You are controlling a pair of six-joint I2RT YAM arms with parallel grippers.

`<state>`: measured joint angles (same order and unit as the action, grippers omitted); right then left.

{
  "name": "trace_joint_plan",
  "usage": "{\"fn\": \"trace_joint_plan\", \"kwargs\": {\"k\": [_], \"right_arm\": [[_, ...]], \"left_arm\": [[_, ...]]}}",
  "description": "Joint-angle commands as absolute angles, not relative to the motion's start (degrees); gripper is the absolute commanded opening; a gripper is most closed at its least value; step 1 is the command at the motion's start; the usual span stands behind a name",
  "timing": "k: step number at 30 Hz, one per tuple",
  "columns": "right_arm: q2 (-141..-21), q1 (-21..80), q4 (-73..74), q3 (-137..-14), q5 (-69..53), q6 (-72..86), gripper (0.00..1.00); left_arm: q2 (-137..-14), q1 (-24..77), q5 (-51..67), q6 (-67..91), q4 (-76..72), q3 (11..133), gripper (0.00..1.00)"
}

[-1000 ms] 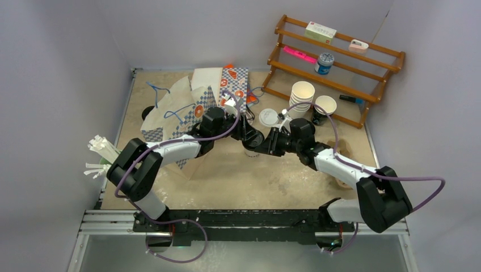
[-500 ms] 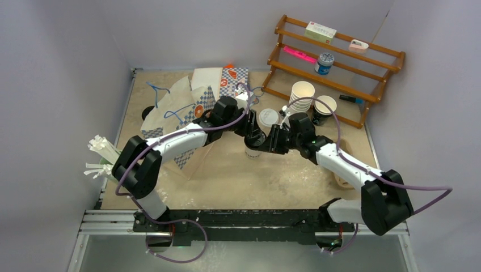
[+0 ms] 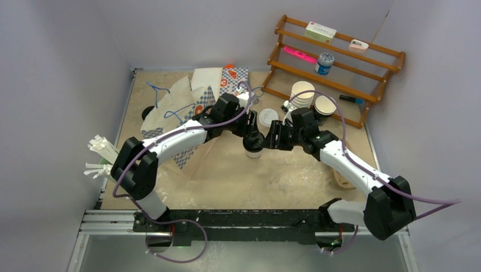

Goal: Pack the takeout coffee

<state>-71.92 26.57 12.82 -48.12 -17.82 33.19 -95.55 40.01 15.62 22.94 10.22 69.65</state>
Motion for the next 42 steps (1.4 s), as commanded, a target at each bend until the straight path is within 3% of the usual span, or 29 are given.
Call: {"fn": "trace_joint_plan", "kwargs": {"k": [1, 9, 12, 16, 22, 29, 36, 42], "right_arm": [[-68.7, 26.3, 16.2, -51.9, -15.4, 26.9, 0.62], [-64.3, 26.3, 15.6, -53.1, -11.0, 17.2, 0.94], [-64.2, 26.4, 15.6, -54.1, -11.0, 14.6, 0.98], [-65.4, 26.4, 15.4, -56.0, -10.0, 14.5, 0.91], [-67.8, 26.4, 13.4, -57.7, -5.9, 23.0, 0.65], [-71.2, 26.4, 4.6, -53.6, -11.7, 29.9, 0.76], [-77.2, 26.3, -1.1, -54.6, -16.5, 29.3, 0.61], [-80.8, 26.3, -3.4, -56.2, -19.2, 29.6, 0.58]], "left_arm": [[-91.0, 40.5, 15.6, 22.3, 10.9, 70.6, 0.55], [-87.5, 40.5, 16.4, 22.7, 11.0, 71.6, 0.61], [-85.4, 40.2, 15.8, 23.0, 11.5, 70.8, 0.61], [-80.6, 40.1, 14.1, 24.4, 10.7, 65.4, 0.55], [-71.3, 40.1, 13.5, 31.0, 4.1, 50.9, 0.49], [-67.6, 40.1, 13.1, 36.1, -4.4, 41.0, 0.44], [-73.7, 39.4, 13.6, 38.8, -12.2, 38.8, 0.37], [-77.5, 36.9, 17.0, 40.7, -17.1, 37.6, 0.33]]}}
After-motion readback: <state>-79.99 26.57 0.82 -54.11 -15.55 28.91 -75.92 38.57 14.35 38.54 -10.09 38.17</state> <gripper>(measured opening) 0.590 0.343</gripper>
